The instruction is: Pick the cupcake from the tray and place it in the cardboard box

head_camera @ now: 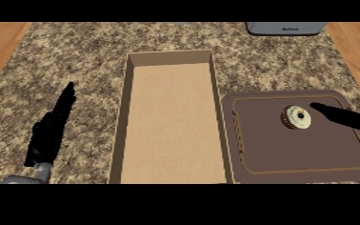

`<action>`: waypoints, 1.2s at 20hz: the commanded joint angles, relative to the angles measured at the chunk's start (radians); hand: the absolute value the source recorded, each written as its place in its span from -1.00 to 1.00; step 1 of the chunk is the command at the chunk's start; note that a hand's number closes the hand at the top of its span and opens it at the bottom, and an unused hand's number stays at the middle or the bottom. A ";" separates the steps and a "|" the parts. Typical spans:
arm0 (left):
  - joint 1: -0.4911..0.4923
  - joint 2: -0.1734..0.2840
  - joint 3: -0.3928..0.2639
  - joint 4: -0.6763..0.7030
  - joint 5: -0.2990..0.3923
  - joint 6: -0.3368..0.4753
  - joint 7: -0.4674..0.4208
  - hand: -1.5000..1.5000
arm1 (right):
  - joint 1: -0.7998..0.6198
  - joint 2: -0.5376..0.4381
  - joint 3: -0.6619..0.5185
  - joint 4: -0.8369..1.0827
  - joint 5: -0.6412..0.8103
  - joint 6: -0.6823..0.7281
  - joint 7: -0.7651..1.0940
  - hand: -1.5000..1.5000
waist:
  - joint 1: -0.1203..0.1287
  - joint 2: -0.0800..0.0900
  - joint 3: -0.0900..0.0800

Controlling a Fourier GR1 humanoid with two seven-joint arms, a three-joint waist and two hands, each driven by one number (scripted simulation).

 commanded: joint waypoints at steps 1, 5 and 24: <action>0.019 -0.014 -0.016 -0.019 -0.030 0.027 0.007 0.00 | 0.063 -0.177 0.061 -0.046 0.087 0.138 0.156 -1.00 | -0.006 -0.004 -0.002; 0.008 0.027 0.015 -0.002 0.004 -0.034 0.006 0.00 | 0.027 -0.301 0.147 -0.099 0.083 0.365 0.368 -1.00 | 0.006 -0.001 -0.004; 0.034 -0.045 0.077 -0.072 -0.078 -0.087 0.075 0.00 | -0.095 -0.092 0.305 -0.296 0.188 0.627 0.968 -1.00 | 0.008 0.000 0.002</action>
